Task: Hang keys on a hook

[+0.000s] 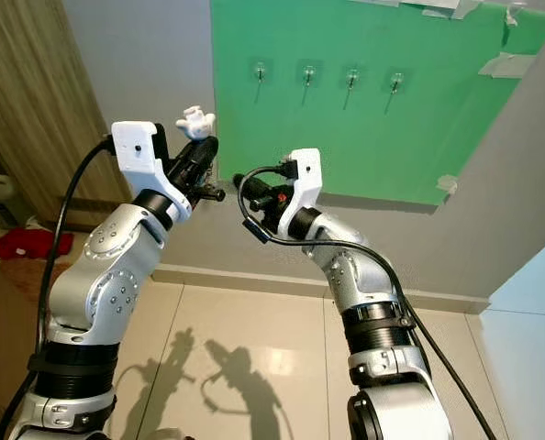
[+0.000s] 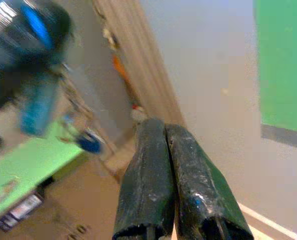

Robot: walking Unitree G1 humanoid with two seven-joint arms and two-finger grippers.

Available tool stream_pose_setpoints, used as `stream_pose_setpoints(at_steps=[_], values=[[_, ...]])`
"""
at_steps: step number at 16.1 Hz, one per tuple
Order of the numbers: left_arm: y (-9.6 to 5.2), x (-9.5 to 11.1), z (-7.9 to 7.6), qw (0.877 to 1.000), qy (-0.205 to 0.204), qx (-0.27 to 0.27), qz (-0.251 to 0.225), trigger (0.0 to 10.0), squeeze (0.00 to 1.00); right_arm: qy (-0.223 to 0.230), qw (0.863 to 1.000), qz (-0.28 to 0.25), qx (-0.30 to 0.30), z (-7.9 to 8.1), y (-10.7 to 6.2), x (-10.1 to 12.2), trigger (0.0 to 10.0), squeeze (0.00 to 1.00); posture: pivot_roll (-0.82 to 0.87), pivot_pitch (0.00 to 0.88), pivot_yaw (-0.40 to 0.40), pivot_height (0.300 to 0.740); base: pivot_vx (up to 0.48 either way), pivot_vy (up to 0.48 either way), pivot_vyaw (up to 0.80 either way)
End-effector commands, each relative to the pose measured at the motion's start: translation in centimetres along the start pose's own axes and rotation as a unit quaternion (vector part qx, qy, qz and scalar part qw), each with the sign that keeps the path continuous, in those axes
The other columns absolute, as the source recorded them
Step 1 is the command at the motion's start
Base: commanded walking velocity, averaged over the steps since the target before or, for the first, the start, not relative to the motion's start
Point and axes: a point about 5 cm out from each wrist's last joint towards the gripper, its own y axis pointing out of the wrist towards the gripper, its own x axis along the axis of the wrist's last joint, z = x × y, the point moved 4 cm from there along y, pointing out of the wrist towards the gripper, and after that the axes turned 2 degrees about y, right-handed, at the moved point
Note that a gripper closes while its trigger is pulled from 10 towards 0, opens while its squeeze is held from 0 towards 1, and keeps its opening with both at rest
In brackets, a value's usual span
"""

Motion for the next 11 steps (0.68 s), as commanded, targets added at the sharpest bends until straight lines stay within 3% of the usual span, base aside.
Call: stream_pose_setpoints(at_steps=[1, 2, 11], values=[[0.42, 0.68, -0.51, 1.000, 0.005, -0.007, -0.009, 10.0, 0.00, -0.013, 1.000, 0.002, -0.006, -0.11, 0.12, 0.22, 10.0, 0.68, 0.03, 0.000, -0.034, 0.740, 0.000, 0.000, 0.00], [0.42, 0.69, -0.51, 1.000, 0.005, -0.007, -0.010, 10.0, 0.00, -0.016, 1.000, 0.004, -0.003, -0.02, 0.09, 0.10, 10.0, 1.00, 0.03, 0.000, -0.034, 0.740, 0.000, 0.000, 0.00], [0.51, 0.72, -0.63, 1.000, 0.005, -0.004, -0.013, 10.0, 0.00, -0.059, 0.998, 0.025, 0.010, -0.31, -0.58, 0.02, 10.0, 1.00, 0.03, 0.000, -0.038, 0.740, 0.000, 0.000, 0.00]])
